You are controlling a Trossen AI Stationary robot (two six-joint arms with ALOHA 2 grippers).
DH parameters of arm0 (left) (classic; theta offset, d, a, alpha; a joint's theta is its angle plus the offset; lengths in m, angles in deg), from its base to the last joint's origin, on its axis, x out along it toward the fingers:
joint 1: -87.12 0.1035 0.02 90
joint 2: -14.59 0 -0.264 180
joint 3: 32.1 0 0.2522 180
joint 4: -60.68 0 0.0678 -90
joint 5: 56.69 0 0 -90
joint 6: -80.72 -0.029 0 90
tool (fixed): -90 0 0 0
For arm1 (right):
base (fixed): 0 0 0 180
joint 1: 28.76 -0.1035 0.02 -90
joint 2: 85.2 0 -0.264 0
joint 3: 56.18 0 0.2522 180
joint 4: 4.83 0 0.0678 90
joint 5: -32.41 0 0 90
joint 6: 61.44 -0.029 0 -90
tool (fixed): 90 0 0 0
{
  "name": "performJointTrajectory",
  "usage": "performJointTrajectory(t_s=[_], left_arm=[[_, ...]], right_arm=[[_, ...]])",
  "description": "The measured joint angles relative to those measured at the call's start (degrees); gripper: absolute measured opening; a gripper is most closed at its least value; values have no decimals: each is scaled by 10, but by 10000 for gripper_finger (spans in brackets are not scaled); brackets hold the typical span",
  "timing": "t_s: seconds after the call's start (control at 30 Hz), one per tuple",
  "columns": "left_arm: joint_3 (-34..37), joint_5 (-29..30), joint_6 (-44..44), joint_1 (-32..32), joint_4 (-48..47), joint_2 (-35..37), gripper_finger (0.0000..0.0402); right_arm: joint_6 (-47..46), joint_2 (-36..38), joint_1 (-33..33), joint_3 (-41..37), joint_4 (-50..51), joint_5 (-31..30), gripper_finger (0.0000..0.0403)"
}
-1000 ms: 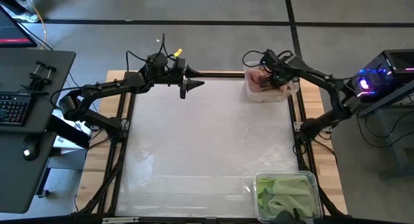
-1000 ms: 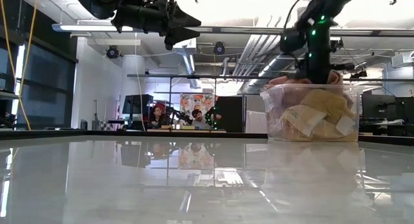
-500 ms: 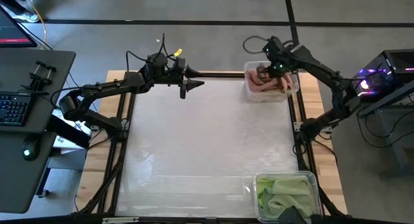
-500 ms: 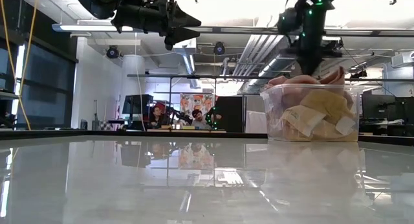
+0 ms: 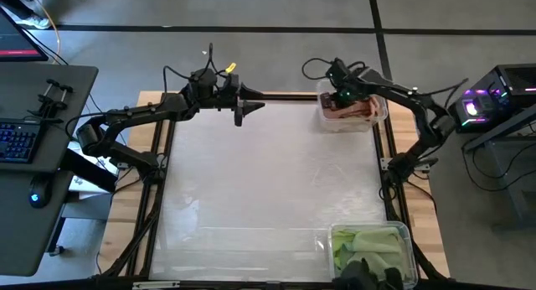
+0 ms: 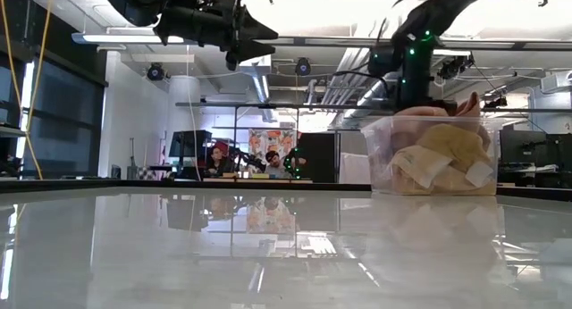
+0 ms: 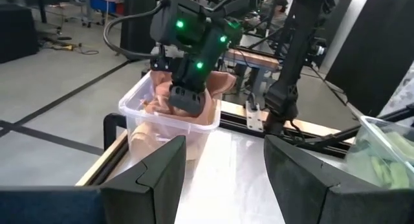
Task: Sort towels by color in basket
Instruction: Put the brown towel into the top transparent bin, then return to Home Position
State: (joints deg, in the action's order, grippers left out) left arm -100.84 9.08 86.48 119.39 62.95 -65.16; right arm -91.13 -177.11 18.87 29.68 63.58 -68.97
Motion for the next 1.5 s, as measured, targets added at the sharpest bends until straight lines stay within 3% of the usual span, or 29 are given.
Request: performJointTrajectory(t_s=[0.13,0.33,0.47,0.67,0.83,0.93,1.07,1.2,1.37,1.5], left_arm=[[0,0,2,0,-1,0,195],[0,0,31,0,0,1,195],[0,-6,36,0,0,2,195],[0,-7,42,0,-19,18,195],[0,-11,66,-1,-16,19,195],[0,-15,113,-5,7,20,195],[0,-7,141,-16,38,20,195],[0,25,164,-26,38,21,195],[0,38,212,-33,32,21,195],[0,38,247,-35,34,21,195]], right_arm=[[13,4,8,3,8,-59,0],[26,61,16,39,105,-101,0],[59,139,-3,45,100,-58,0],[181,286,-70,46,136,17,0],[83,390,-111,25,147,43,0],[134,464,-146,-45,31,111,0],[133,568,-182,-199,-180,193,0],[36,648,-204,-349,-366,263,0],[-139,701,-241,-501,-586,278,0],[-149,719,-309,-579,-808,359,0]])
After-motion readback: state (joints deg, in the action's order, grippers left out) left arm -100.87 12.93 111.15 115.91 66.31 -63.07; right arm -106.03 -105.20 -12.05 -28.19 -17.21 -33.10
